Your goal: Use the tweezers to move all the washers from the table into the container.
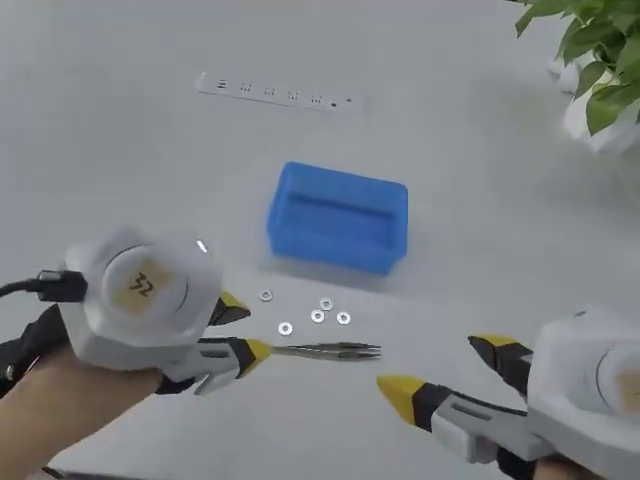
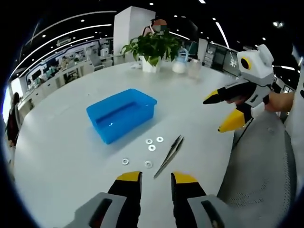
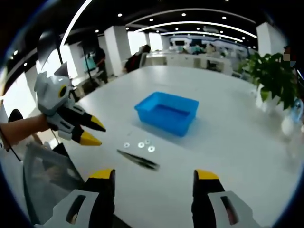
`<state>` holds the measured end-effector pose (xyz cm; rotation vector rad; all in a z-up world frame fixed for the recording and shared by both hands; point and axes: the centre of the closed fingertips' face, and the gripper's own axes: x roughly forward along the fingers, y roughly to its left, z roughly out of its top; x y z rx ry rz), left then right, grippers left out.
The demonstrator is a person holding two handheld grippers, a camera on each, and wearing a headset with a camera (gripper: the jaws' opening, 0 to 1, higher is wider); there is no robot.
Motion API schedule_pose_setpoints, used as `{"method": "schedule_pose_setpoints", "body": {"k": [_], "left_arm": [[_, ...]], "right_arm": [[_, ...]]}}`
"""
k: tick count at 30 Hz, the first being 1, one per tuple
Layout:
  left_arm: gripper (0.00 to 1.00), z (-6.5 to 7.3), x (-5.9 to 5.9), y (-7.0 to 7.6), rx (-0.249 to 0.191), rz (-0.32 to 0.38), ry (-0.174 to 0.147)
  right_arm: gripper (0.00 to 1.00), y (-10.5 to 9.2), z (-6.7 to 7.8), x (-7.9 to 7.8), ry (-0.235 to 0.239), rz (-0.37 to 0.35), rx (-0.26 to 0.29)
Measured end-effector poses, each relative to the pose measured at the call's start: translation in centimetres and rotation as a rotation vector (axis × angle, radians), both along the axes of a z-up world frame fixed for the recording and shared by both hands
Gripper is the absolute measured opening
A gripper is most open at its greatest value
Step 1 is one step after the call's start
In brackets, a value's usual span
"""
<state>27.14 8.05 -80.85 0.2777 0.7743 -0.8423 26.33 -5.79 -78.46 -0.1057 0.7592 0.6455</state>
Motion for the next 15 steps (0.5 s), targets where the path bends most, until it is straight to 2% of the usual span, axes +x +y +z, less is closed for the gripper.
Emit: {"method": "schedule_pose_setpoints", "body": {"k": [5,8,15], "left_arm": [[0.17,-1.8,0.4,-0.6,0.027,-0.047,0.012],[0.12,-2.7,0.5,-0.9,0.026,-0.061,0.034],[0.06,-4.3,0.6,-0.9,0.065,-0.129,0.033]], "right_arm": [[0.63,0.4,-0.4,-0.1,0.018,0.025,-0.003],[0.63,0.5,-0.7,-0.1,0.026,0.033,-0.008],[0.62,1.0,-1.2,-0.3,0.056,0.041,0.009]]}}
